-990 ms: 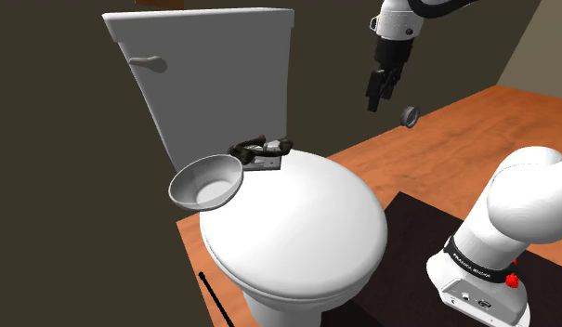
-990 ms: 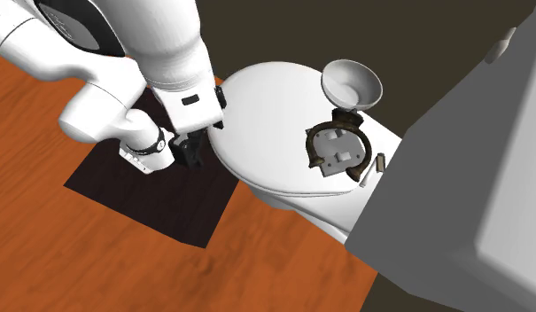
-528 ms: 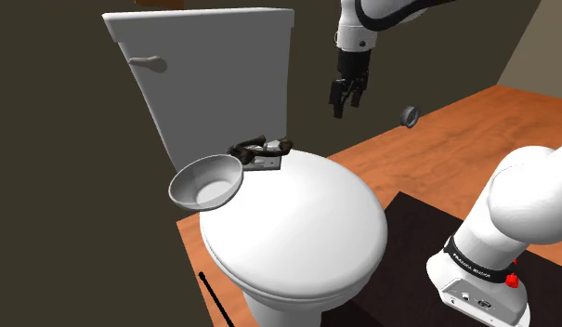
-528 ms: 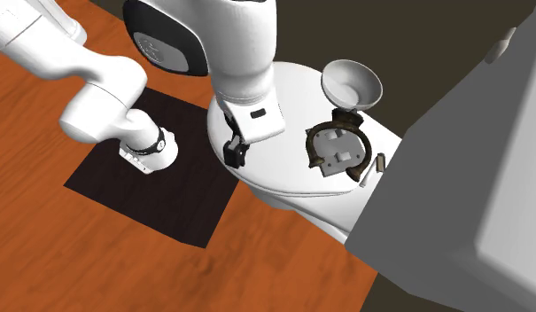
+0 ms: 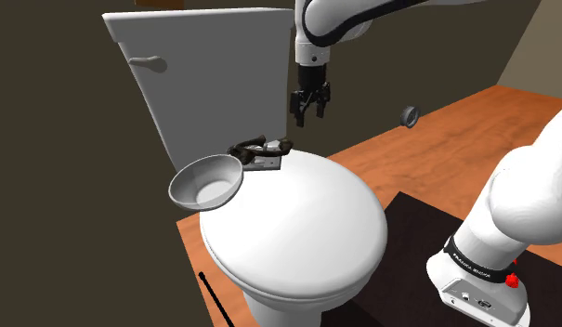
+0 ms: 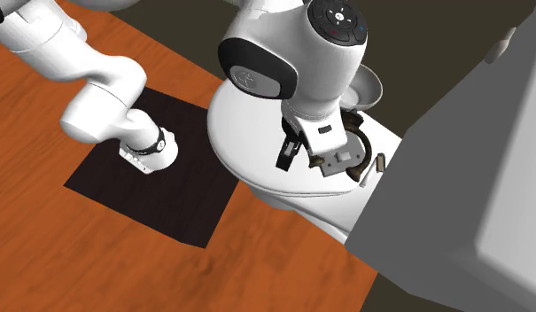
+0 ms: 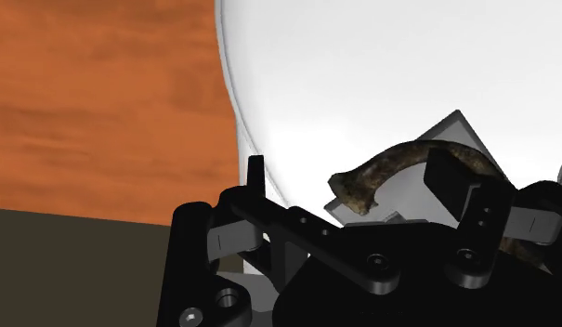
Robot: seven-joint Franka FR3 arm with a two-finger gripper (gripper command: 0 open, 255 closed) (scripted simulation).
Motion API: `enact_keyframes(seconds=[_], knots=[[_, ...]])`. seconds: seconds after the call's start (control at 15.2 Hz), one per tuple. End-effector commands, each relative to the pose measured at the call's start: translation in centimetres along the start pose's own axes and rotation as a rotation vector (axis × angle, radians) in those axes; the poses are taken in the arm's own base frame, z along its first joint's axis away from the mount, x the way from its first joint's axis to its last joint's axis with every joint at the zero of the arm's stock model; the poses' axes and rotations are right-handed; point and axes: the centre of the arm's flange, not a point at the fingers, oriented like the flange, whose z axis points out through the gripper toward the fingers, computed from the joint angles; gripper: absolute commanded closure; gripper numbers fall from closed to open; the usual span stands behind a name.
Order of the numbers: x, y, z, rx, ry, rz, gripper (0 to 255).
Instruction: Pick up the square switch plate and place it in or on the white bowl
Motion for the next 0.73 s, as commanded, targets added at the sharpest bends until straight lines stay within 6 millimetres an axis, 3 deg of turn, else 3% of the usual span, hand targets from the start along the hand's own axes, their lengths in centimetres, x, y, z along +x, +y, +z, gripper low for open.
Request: enact_keyframes(seconds=[0.0, 0.66], knots=[[2.3, -1.2, 1.2, 0.012, -0.012, 0.010, 0], [13.9, -6.4, 5.8, 0.070, -0.069, 0.058, 0]])
